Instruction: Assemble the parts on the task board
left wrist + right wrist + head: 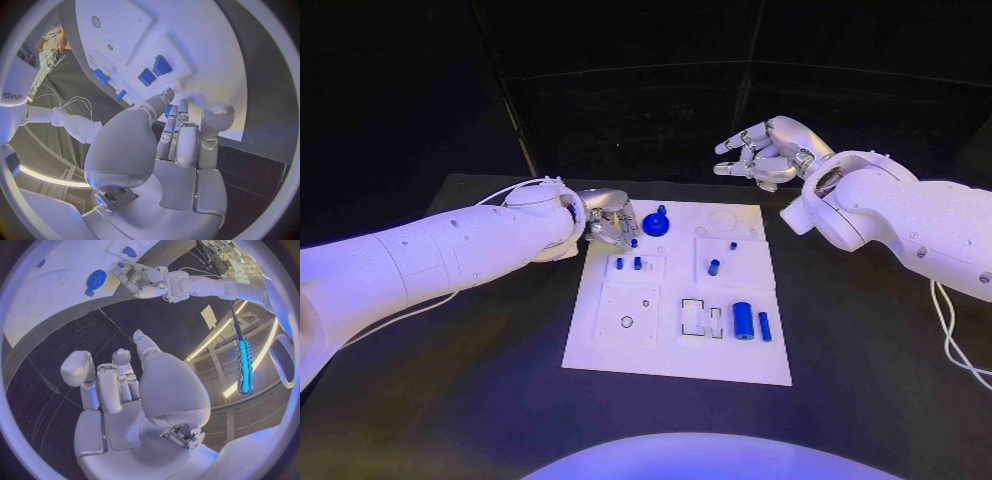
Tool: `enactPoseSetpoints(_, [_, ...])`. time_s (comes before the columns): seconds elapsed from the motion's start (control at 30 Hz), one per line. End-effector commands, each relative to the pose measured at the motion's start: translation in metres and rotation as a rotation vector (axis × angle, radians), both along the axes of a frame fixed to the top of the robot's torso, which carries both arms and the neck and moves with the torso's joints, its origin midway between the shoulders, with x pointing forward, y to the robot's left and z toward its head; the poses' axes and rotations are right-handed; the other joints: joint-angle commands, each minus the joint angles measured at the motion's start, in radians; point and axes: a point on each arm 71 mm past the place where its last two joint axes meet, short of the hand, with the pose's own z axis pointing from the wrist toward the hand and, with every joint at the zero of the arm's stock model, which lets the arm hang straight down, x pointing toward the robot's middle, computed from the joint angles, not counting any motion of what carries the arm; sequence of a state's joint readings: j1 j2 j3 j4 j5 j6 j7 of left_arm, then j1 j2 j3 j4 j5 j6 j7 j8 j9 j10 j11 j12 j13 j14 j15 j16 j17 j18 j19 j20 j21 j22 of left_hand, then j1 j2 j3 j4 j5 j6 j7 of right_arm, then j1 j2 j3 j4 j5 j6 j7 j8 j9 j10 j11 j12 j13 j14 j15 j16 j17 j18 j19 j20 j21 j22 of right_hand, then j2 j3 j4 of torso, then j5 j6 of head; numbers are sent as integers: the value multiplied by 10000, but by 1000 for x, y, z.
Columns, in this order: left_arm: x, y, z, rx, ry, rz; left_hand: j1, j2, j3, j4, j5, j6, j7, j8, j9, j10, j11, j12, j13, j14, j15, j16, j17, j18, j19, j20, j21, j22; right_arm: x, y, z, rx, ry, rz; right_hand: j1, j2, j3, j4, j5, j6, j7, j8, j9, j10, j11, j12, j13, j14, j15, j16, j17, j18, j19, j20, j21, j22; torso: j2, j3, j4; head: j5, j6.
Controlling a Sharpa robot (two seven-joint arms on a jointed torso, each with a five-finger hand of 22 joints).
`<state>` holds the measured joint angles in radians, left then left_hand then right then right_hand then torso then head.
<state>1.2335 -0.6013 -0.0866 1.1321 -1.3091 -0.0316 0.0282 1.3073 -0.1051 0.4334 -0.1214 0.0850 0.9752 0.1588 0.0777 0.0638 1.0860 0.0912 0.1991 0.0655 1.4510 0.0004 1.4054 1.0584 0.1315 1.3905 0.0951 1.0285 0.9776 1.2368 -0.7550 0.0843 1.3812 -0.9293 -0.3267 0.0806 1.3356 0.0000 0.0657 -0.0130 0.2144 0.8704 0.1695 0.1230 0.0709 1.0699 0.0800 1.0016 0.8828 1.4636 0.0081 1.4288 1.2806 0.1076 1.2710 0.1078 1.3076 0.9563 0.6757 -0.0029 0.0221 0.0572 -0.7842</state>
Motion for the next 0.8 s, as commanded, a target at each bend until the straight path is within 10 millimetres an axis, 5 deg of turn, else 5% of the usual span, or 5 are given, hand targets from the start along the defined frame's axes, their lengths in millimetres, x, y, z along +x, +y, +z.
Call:
enactPoseSetpoints(0.03, [0, 6, 3, -316, -136, 207, -21, -70, 58, 21, -44, -33, -6, -60, 9, -47, 22, -48, -10, -17, 53, -38, -25, -38, -45, 71, -58, -35, 0, -5, -2, -761, 121, -53, 269, 11, 392, -187, -130, 241, -59, 82, 0, -638, -61, -1622, -1612, 370, -107, -213, -296, 98, -160, -44, -197, -309, -7, -11, 18, -33, 17])
enactPoseSetpoints(0.27, [-4, 29, 17, -2393, -135, 931, -88, -75, 67, 92, -45, 424, 62, 91, 62, -92, 107, -177, 10, -432, 140, -504, -1137, 188, -559, 148, -1205, -1153, -3, -18, -10, -2537, -91, -89, 485, -272, 1586, -645, -255, 966, -90, 223, -15, -673, -75, -4516, -4078, 356, -162, -516, -722, 122, -108, -98, -310, -435, -17, 0, -7, -258, 116])
enactPoseSetpoints(0.4, [-7, 43, 29, -4630, -62, 1608, -100, 5, 95, 150, -42, 613, 112, 147, 66, -25, 134, -149, 29, -756, 164, -849, -1855, 339, -957, 186, -2011, -1908, -8, -24, -18, -3741, -436, -55, 362, -437, 2092, -778, -317, 1159, -38, 200, -28, -437, -37, -5662, -5050, 371, -91, -537, -744, 113, -67, -31, -296, -401, -9, -3, -3, -498, 197])
enactPoseSetpoints(0.8, [-29, 51, 47, -10043, 575, 3026, -200, 104, -39, 312, -53, 850, 30, 272, 47, 364, 7, 270, 121, -1497, 81, -1707, -3501, 517, -1564, 128, -3243, -2951, -29, -19, -51, -6324, -1117, 239, -13, -879, 2759, -865, -415, 1380, -35, 99, -28, -77, 113, -7329, -6319, 379, -15, -542, -753, 101, -18, 34, -267, -336, -2, -19, -4, -850, 336])
